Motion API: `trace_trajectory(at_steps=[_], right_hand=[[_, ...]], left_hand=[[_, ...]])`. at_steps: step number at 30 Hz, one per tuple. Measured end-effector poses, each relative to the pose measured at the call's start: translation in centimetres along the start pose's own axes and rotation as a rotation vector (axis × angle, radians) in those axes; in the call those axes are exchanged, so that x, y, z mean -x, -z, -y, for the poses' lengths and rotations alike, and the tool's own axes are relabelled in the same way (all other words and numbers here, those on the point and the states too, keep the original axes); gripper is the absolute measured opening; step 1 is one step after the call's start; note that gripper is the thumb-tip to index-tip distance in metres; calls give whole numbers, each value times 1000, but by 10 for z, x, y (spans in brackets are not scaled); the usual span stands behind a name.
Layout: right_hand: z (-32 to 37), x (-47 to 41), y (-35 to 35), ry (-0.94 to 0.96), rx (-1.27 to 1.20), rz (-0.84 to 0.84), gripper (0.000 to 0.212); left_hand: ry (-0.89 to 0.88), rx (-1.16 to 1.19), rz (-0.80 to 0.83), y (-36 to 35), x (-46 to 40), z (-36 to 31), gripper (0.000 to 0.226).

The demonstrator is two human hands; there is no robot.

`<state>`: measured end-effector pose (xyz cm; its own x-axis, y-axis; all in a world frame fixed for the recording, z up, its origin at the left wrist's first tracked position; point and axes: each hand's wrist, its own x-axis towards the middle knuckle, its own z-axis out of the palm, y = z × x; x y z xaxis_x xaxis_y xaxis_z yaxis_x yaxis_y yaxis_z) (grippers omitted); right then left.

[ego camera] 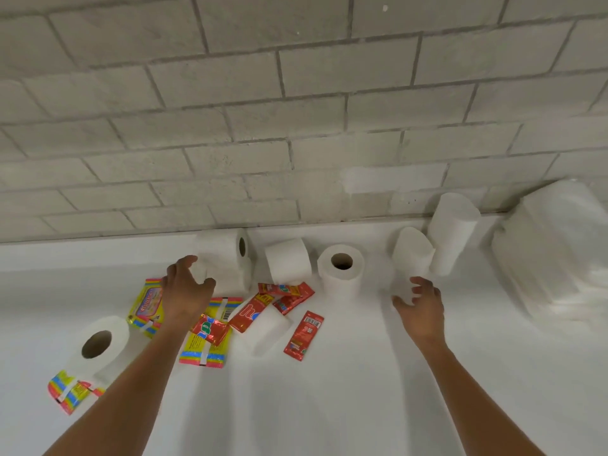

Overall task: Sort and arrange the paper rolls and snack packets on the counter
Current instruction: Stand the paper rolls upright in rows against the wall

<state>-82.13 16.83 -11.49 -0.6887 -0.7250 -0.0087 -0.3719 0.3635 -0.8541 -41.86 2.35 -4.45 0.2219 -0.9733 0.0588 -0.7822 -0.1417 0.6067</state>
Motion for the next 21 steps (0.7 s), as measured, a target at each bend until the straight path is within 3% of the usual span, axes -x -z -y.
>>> trace_trajectory(at_steps=[9,21], right_hand=[[16,42,-5,44,0,59,51],[34,82,1,20,-53,32,48]], left_hand=[[81,-218,256,-11,-34,39,76],[-34,-307,86,-24,-34,53,60]])
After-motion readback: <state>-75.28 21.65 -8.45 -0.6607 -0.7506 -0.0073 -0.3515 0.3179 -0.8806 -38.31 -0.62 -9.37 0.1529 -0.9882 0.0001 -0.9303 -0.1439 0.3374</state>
